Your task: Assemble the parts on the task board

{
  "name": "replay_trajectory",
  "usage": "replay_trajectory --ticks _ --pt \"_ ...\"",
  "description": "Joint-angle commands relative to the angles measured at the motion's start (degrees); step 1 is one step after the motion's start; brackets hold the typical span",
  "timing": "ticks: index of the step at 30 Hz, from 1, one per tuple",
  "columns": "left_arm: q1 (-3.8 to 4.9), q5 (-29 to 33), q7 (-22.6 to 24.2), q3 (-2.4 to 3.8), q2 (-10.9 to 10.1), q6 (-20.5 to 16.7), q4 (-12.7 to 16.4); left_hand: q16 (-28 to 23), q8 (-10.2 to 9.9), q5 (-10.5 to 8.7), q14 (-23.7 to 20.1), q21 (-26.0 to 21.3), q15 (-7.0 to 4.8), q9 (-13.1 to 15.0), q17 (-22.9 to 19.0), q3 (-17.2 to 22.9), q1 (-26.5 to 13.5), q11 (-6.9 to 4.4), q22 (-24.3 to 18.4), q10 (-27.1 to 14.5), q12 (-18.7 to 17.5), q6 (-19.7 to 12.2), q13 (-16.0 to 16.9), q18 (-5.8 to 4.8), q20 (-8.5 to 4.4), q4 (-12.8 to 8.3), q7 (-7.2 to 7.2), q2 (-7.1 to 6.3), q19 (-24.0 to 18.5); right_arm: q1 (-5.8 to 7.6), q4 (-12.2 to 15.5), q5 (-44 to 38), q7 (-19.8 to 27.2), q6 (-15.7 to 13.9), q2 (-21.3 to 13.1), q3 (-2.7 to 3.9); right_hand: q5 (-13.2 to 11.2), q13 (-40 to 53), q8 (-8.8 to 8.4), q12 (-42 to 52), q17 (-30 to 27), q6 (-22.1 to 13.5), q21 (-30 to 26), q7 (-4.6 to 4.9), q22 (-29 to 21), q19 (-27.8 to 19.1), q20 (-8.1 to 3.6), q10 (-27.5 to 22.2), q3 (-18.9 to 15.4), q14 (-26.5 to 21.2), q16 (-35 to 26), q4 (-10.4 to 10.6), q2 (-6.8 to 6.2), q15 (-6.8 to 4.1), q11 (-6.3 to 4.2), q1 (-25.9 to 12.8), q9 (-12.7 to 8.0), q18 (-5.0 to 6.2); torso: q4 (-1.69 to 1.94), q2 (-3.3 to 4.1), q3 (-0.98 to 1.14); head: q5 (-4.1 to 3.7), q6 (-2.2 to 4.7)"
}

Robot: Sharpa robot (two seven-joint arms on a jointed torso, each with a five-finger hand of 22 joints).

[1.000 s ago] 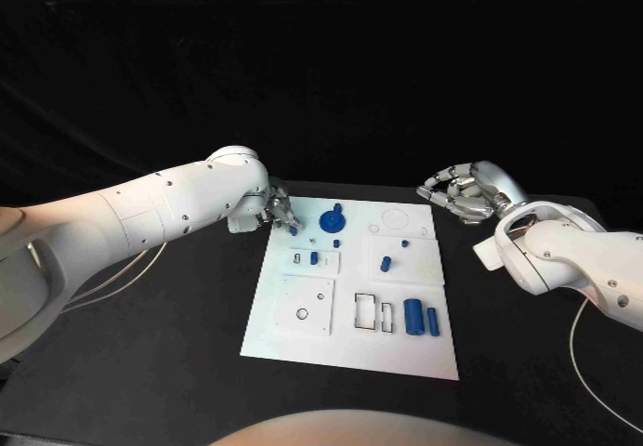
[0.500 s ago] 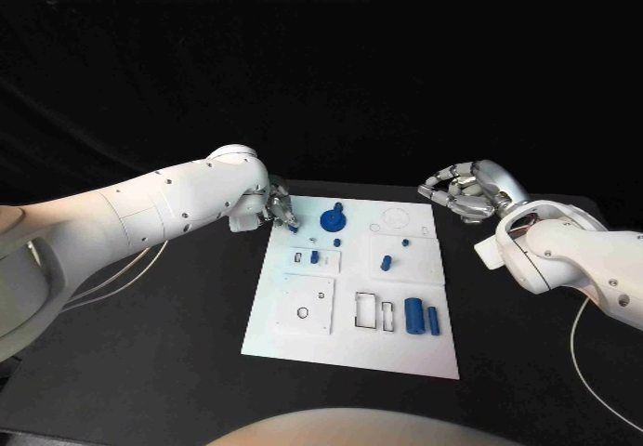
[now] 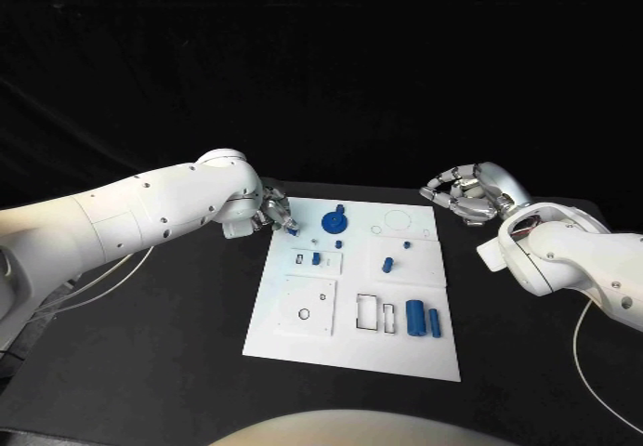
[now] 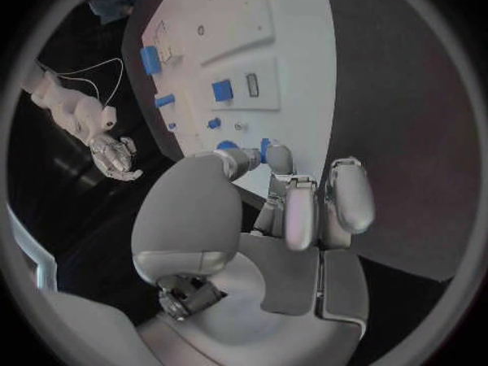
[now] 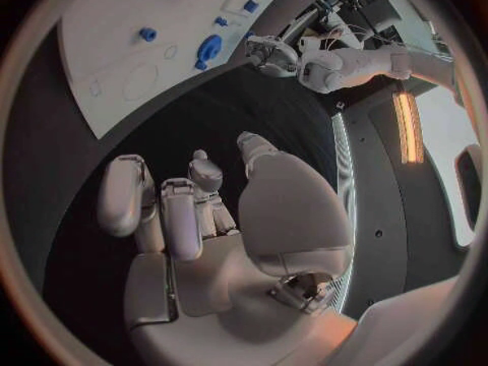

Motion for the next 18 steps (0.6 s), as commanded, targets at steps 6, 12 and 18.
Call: replay_trajectory --ticks 6,12,18 --pt "-1.02 0.1 0.1 0.0 -3.1 -4.1 6.2 0.4 2.0 0.07 3.6 0.6 -0.75 3.9 4.5 8.9 -1.4 -0.55 0.9 1.2 0.4 0.4 0.3 -0.29 -0.6 -7.3 -1.01 -0.34 0.6 -0.11 0.1 -0.6 0.1 1.0 -0.2 -0.03 0.2 0.0 0.37 0.1 0.0 -0.3 -0.2 -0.03 0.4 -0.3 -0.1 -0.1 -0.3 2.4 -0.3 0.0 0.4 -0.28 -0.06 0.2 -0.1 0.57 0.17 -0.06 -0.02 -0.1 -0.28" --pt "-2.08 -1.4 -0.4 0.0 -4.7 -5.6 9.4 0.5 2.7 0.01 3.6 0.8 -0.88 4.0 4.6 9.8 -2.2 -0.7 1.4 1.7 0.8 0.6 0.8 -0.39 -0.74 -7.4 -1.19 -0.7 0.9 -0.23 0.1 -0.6 0.1 1.1 -0.3 -0.05 0.2 0.0 0.41 0.1 0.0 -0.3 -0.2 -0.03 0.5 -0.3 -0.1 -0.1 -0.4 2.4 -0.3 0.0 0.43 -0.28 -0.06 0.2 -0.1 0.57 0.07 -0.01 -0.04 0.12 -0.3" --pt "-3.04 -2.7 -0.7 -0.01 -5.3 -5.8 10.9 0.6 3.0 -0.02 3.7 0.9 -0.94 4.0 4.9 10.1 -2.6 -0.79 1.6 2.0 0.9 0.7 0.8 -0.44 -0.8 -7.5 -1.29 -0.81 1.1 -0.3 0.1 -0.3 0.0 1.3 -0.3 -0.06 0.2 0.1 0.44 0.1 0.0 -0.3 -0.2 -0.03 0.5 -0.3 -0.11 0.0 -0.4 2.4 -0.3 0.1 0.47 -0.29 -0.06 0.1 -0.1 0.57 0.04 0.05 -0.05 0.21 -0.41"
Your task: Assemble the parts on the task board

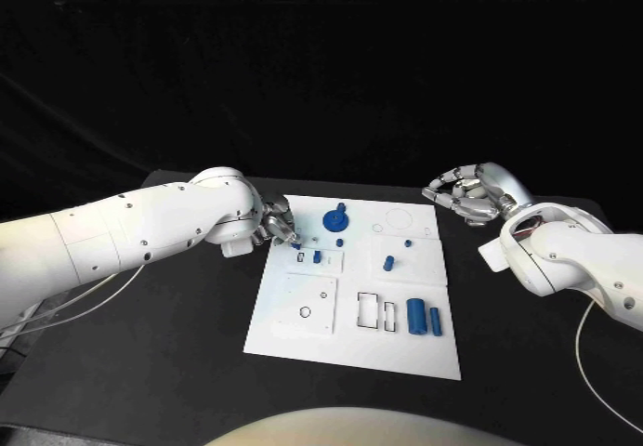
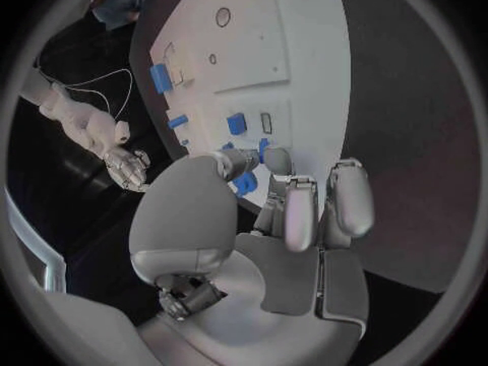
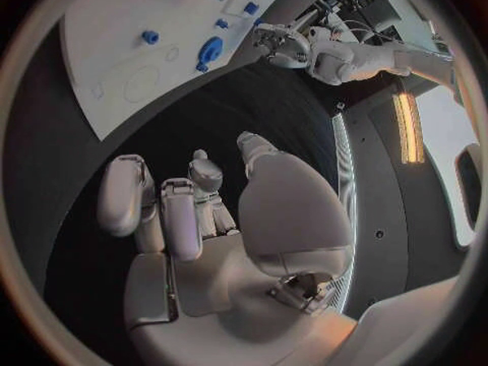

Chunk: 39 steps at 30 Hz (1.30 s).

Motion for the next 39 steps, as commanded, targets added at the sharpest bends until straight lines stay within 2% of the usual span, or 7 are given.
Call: replay_trajectory --ticks 1,10,29,39 --pt "-0.5 -1.8 -0.5 0.01 -0.1 -1.3 0.7 0.3 1.2 -0.01 3.6 0.2 -0.27 4.0 4.9 7.4 -0.4 -0.11 0.0 0.5 0.2 0.9 0.0 -0.44 -0.15 -7.1 -1.07 0.29 0.4 -0.07 0.1 -0.2 0.0 1.0 0.0 0.0 0.2 0.0 0.22 0.1 0.0 -0.3 -0.2 -0.03 0.5 -0.3 -0.11 0.0 -0.4 2.4 -0.3 0.1 0.47 -0.29 -0.06 0.1 -0.1 0.57 -0.05 0.06 -0.03 0.11 -0.12" --pt "-1.41 -3.2 -0.8 0.0 0.2 -1.1 1.3 0.4 1.6 -0.06 3.6 0.3 -0.36 4.0 5.1 7.7 -0.8 -0.2 0.2 0.8 0.4 1.1 0.3 -0.47 -0.22 -7.0 -1.2 0.25 0.5 -0.16 0.1 -0.2 -0.1 1.1 0.0 -0.01 0.2 0.1 0.25 0.2 0.1 -0.3 -0.3 -0.04 0.4 -0.3 -0.11 0.0 -0.4 2.4 -0.3 0.1 0.52 -0.29 -0.07 0.1 -0.1 0.58 -0.12 0.12 0.05 0.25 -0.14" --pt "-1.64 -5.3 -2.2 0.0 0.1 1.2 2.9 0.8 2.2 -0.13 3.8 0.5 -0.51 4.1 5.8 8.0 -1.5 -0.42 0.8 1.5 1.2 1.4 1.3 -0.6 -0.34 -7.1 -1.46 -0.05 0.9 -0.22 0.1 -0.2 -0.1 1.2 -0.1 -0.01 0.2 0.1 0.25 0.2 0.1 -0.3 -0.3 -0.04 0.4 -0.3 -0.11 0.0 -0.4 2.4 -0.3 0.1 0.52 -0.29 -0.07 0.1 -0.1 0.58 -0.16 0.07 0.05 0.28 -0.47" --pt "-1.7 -5.8 -2.7 0.0 0.0 1.8 3.3 0.8 2.3 -0.13 3.8 0.6 -0.55 4.1 5.8 8.1 -1.5 -0.46 0.9 1.6 1.2 1.4 1.4 -0.61 -0.36 -7.1 -1.51 -0.09 0.9 -0.27 0.1 -0.2 -0.1 1.1 -0.2 -0.02 0.3 0.1 0.39 0.2 0.0 -0.3 -0.3 -0.06 0.5 -0.2 -0.12 0.0 -0.5 2.4 -0.3 0.0 0.63 -0.3 -0.08 0.0 -0.1 0.58 -0.07 0.09 0.01 0.32 -0.56"
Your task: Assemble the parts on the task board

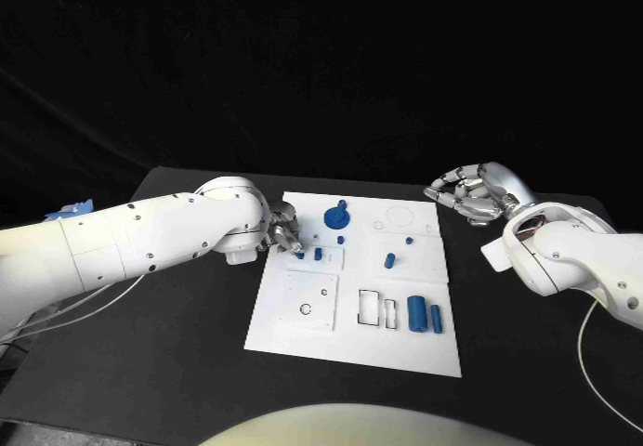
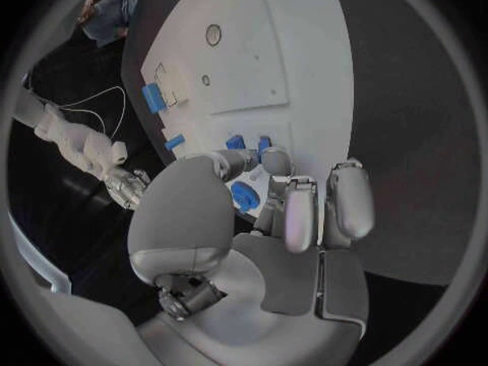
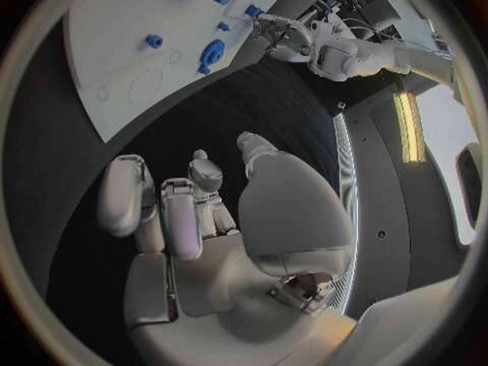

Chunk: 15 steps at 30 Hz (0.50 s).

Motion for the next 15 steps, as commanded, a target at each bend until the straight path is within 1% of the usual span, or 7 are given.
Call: replay_trajectory --ticks 1,11,15 --pt "-0.04 -0.8 -0.7 -0.01 0.0 1.4 0.2 0.3 0.4 0.09 3.8 0.4 -0.55 4.1 5.8 6.2 0.0 -0.16 0.1 0.4 0.4 1.4 0.1 -0.61 0.05 -5.7 -1.45 0.59 0.5 -0.05 0.1 -0.3 0.0 0.7 0.0 0.0 0.3 0.1 0.39 0.2 0.0 -0.3 -0.3 -0.06 0.4 -0.2 -0.12 0.0 -0.5 2.4 -0.3 0.0 0.63 -0.3 -0.08 0.0 -0.1 0.58 0.06 0.03 -0.03 0.02 -0.07" --pt "-0.07 -0.9 -0.9 -0.01 -0.1 1.6 0.3 0.3 0.4 0.09 3.8 0.4 -0.55 4.1 5.8 6.2 0.0 -0.16 0.1 0.4 0.4 1.4 0.1 -0.61 0.05 -5.7 -1.45 0.59 0.5 -0.08 0.1 -0.3 0.1 0.7 -0.1 0.0 0.3 0.1 0.39 0.2 0.0 -0.3 -0.3 -0.06 0.4 -0.2 -0.12 0.0 -0.5 2.4 -0.3 0.0 0.63 -0.3 -0.08 0.0 -0.1 0.58 -0.03 0.02 -0.01 0.1 -0.21" --pt "-0.07 -0.9 -1.0 -0.01 -0.1 1.6 0.3 0.3 0.4 0.09 3.8 0.4 -0.55 4.1 5.8 6.2 0.0 -0.16 0.1 0.4 0.4 1.4 0.1 -0.61 0.05 -5.7 -1.45 0.59 0.5 -0.09 0.1 -0.3 0.1 0.7 -0.1 0.0 0.3 0.1 0.39 0.2 0.0 -0.3 -0.3 -0.06 0.4 -0.2 -0.12 0.0 -0.5 2.4 -0.3 0.0 0.63 -0.3 -0.08 0.0 -0.1 0.58 0.01 0.03 0.0 0.07 -0.23"
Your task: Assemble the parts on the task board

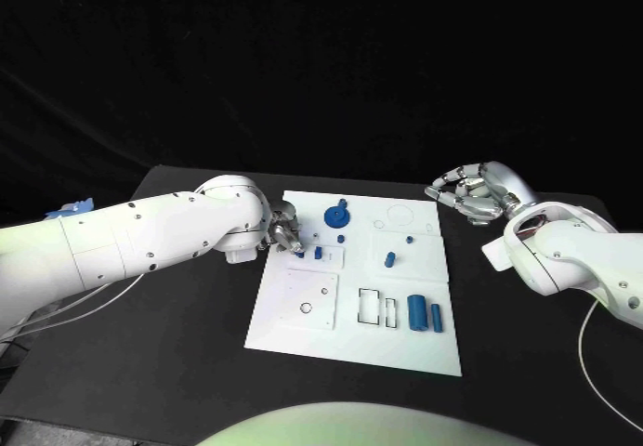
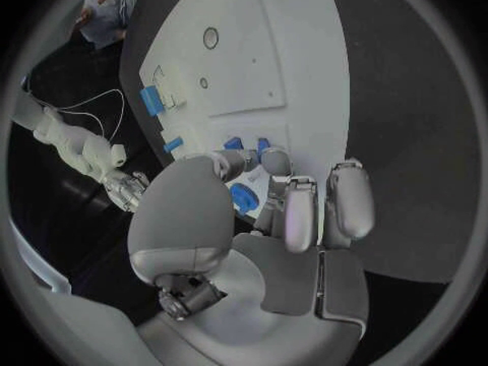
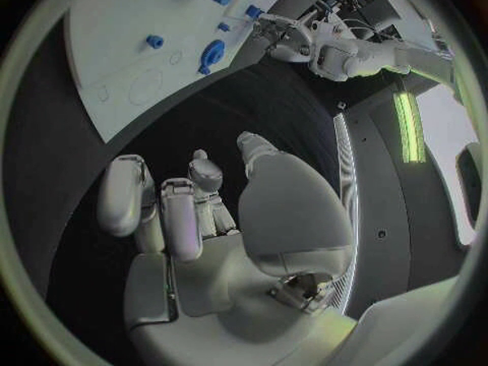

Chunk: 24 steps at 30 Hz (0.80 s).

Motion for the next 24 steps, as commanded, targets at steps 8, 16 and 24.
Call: replay_trajectory --ticks 8,16,24 --pt "-0.08 -0.4 -0.5 -0.04 0.1 1.7 0.2 0.5 0.7 0.26 3.9 0.4 -0.63 4.1 6.1 6.3 -0.3 -0.05 0.2 0.6 0.7 1.5 0.5 -0.64 -0.01 -5.7 -1.58 0.48 0.6 -0.07 0.0 -0.3 0.1 0.7 0.0 0.0 0.3 0.1 0.39 0.2 0.0 -0.3 -0.3 -0.06 0.5 -0.2 -0.12 0.0 -0.5 2.4 -0.3 0.0 0.63 -0.3 -0.08 0.0 -0.1 0.58 -0.02 -0.02 0.05 0.02 -0.19" --pt "-0.08 -0.1 -0.3 -0.04 0.3 2.2 0.1 0.7 1.3 0.2 4.0 0.6 -0.92 3.8 6.6 5.9 -2.7 -0.42 0.8 1.1 1.0 2.0 0.8 -0.75 -0.24 -4.7 -2.08 -0.55 0.9 -0.09 0.0 -0.3 0.1 0.7 0.0 0.0 0.3 0.1 0.39 0.2 0.0 -0.3 -0.3 -0.06 0.5 -0.2 -0.12 0.0 -0.5 2.4 -0.3 0.0 0.63 -0.3 -0.08 0.0 -0.1 0.58 -0.1 -0.04 0.09 0.01 -0.26" --pt "-0.08 0.0 -0.4 -0.04 0.5 2.0 -0.2 0.8 1.5 0.08 4.0 0.6 -1.12 3.4 6.7 5.2 -4.7 -0.67 0.8 1.4 1.2 2.4 1.1 -0.76 -0.42 -3.5 -2.41 -1.59 0.9 -0.1 -0.1 -0.3 0.1 0.6 -0.1 0.0 0.3 -0.1 0.55 0.1 0.0 -0.3 -0.3 -0.08 0.4 -0.3 -0.14 0.0 -0.6 2.4 -0.3 0.0 0.7 -0.32 -0.11 0.0 -0.1 0.59 -0.03 -0.03 0.06 -0.03 -0.28"
